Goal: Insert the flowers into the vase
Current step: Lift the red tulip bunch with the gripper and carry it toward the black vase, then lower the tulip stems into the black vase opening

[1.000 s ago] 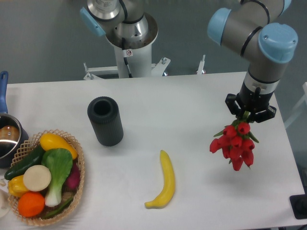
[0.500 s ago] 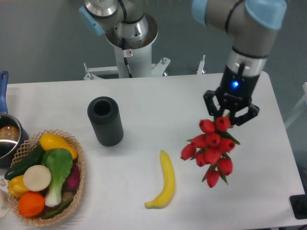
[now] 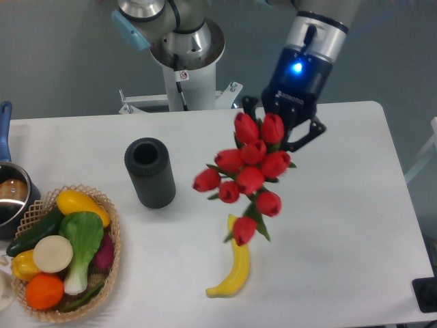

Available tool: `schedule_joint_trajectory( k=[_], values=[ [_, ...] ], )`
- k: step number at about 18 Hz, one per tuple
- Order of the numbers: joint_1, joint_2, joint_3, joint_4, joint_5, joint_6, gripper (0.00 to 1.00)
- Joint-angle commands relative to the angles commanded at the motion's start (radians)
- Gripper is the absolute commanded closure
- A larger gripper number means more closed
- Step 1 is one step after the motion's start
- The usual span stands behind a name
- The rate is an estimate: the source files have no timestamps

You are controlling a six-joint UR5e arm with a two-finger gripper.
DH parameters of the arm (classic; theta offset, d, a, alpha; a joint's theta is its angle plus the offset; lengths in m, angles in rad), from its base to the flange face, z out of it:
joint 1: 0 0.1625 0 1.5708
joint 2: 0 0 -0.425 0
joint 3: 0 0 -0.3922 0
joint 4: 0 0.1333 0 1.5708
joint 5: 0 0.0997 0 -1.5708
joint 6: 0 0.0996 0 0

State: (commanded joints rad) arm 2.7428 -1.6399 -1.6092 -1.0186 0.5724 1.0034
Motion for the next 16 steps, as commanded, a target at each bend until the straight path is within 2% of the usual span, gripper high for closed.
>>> schedule_joint_trajectory(
  k=[2,4,6,9,12,16],
  values=[
    [0.003,0.012,-0.005,0.002,-0.044,-0.043,1.00],
    [0.003,0.028,-0.041,0.014,-0.113,-0.054,1.00],
    [0.011,0.035,-0.101,0.053,-0.230,-0.054,1.00],
    [0.018,0.055,-0.210,0.147,-0.409,-0.049,1.00],
    [0.047,0.107,-0.290,0.164,-0.454,-0.052,1.00],
    [0.049,0.189,-0.380,0.164,-0.485,-0.049,1.00]
  ],
)
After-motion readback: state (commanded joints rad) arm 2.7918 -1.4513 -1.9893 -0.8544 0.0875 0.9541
